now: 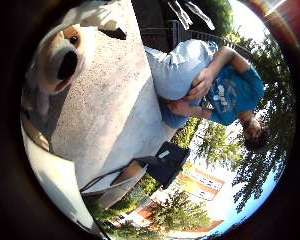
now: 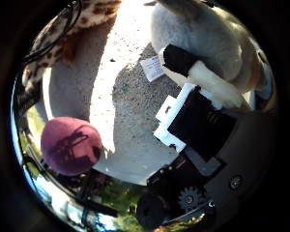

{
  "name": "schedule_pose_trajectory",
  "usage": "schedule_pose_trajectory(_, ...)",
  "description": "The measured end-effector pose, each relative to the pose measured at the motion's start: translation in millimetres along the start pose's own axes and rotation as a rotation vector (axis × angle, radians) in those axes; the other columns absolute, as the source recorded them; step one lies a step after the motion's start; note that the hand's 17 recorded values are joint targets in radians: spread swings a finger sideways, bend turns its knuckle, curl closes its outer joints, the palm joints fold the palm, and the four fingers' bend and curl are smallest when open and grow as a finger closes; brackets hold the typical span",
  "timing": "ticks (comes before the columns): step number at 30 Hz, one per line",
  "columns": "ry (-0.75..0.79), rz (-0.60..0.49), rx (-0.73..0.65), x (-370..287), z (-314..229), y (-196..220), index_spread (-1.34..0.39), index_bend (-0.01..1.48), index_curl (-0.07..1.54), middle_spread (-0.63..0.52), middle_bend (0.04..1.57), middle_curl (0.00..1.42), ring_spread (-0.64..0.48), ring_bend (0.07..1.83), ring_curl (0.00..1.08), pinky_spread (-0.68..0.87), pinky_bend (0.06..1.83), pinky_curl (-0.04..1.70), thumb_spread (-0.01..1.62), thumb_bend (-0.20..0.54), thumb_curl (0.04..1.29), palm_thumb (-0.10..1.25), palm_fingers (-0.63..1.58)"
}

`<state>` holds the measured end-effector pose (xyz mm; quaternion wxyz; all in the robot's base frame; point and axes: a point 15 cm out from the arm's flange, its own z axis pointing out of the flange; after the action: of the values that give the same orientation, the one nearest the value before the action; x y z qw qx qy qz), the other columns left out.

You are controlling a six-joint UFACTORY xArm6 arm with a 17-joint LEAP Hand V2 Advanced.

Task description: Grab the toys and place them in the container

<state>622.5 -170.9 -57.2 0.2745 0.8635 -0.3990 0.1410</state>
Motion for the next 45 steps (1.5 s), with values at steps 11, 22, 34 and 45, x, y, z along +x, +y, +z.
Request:
schedule_pose_trajectory(11,-0.001,0.128,0.050,60,-37,27,-0.83,0.58,0.70,-0.19,1.26,0.91,-0.08,1.45,0.77,0.24,1.53,0.70,1.05,0.051,0.60,1.02,0.91)
schedule_pose_trajectory(22,-0.302,0.181,0.189,59,-200,96,-0.97,0.62,1.00,-0.20,1.36,1.00,-0.11,1.56,0.82,0.16,1.65,0.81,1.06,-0.006,0.70,1.04,0.77)
schedule_pose_trajectory(34,-0.537,-0.012,0.336,-55,-452,186,-1.03,0.60,1.28,-0.19,1.41,1.03,-0.12,1.63,0.83,0.13,1.69,0.87,1.07,-0.016,0.78,1.00,0.70)
schedule_pose_trajectory(45,-0.664,-0.141,0.373,-191,-514,79,-1.03,0.58,1.42,-0.19,1.42,1.04,-0.12,1.65,0.82,0.12,1.70,0.89,1.08,-0.018,0.82,0.96,0.68)
